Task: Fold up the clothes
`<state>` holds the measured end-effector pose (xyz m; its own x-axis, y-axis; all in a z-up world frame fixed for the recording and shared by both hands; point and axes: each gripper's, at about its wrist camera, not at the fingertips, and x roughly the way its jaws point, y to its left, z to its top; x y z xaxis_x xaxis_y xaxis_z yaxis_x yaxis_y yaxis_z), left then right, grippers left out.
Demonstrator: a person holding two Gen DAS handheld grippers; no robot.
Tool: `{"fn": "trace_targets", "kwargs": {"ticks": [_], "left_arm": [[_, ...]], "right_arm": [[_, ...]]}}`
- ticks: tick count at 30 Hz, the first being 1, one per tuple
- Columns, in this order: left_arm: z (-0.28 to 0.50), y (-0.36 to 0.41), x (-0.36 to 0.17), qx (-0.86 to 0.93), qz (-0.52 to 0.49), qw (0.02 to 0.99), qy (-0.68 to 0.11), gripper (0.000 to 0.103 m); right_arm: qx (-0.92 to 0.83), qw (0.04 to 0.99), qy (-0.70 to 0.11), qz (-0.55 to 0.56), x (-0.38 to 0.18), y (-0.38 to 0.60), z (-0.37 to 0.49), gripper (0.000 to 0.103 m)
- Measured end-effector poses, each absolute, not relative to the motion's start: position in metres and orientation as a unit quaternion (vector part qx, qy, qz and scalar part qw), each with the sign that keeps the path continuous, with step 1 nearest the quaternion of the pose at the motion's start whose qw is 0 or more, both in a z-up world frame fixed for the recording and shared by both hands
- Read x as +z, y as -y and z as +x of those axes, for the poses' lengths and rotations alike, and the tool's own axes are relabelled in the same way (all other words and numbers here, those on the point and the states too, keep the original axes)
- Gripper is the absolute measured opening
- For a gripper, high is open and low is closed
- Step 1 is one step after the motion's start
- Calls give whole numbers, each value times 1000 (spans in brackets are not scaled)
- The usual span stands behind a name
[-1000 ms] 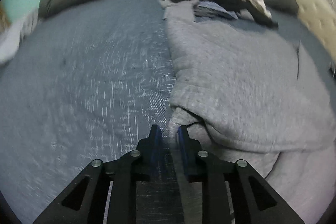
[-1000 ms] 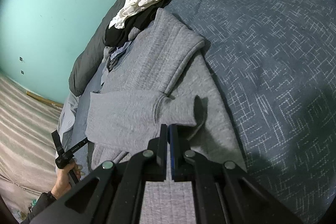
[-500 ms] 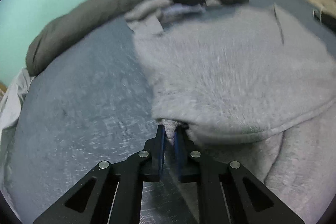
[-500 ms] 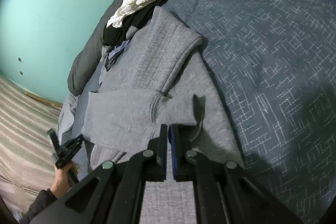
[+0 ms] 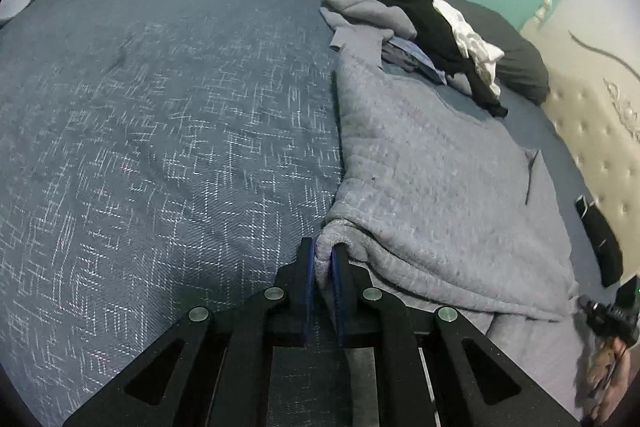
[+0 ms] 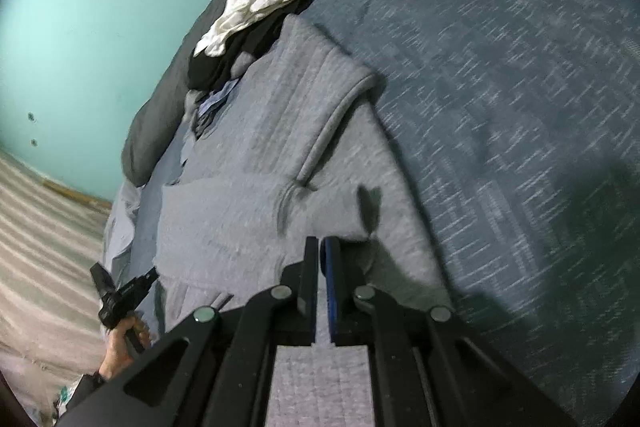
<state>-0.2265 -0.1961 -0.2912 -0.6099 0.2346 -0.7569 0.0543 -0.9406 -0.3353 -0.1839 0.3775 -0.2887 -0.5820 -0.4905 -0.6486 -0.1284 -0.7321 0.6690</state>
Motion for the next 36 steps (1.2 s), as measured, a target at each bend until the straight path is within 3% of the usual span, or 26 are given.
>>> {"fn": "trace_targets", "kwargs": {"ticks": [1, 2, 3, 9, 10, 11, 12, 14, 23, 36], "left_arm": [[-228, 196, -292, 882, -439, 53, 165, 9], [-230, 196, -292, 882, -440, 54, 161, 9], [-231, 195, -292, 882, -441, 54, 155, 9], [-236, 192, -290, 883, -446, 66, 132, 9], [-236, 191, -289, 883, -447, 67, 127, 9], [-237, 191, -289, 882, -449, 68, 123, 9], [-237, 190, -289, 882, -450, 68, 120, 9], [-237, 190, -288, 882, -451, 69, 119, 9], [-239, 192, -284, 880, -455, 88, 102, 9], [-240, 189, -289, 876, -469, 90, 72, 9]], "right_arm": [[-820, 104, 348, 443, -288, -379, -184, 22], [-820, 98, 350, 441, -288, -381, -184, 48], [-820, 94, 356, 438, -288, -382, -184, 55], [-823, 106, 334, 447, -289, -366, -192, 55], [-822, 110, 329, 451, -290, -362, -194, 54], [-823, 111, 317, 458, -292, -356, -197, 44], [-825, 107, 303, 465, -295, -352, -199, 26], [-825, 98, 292, 474, -300, -349, -200, 6], [-833, 116, 315, 439, -263, -369, -156, 3], [-824, 73, 317, 463, -302, -373, -136, 3]]}}
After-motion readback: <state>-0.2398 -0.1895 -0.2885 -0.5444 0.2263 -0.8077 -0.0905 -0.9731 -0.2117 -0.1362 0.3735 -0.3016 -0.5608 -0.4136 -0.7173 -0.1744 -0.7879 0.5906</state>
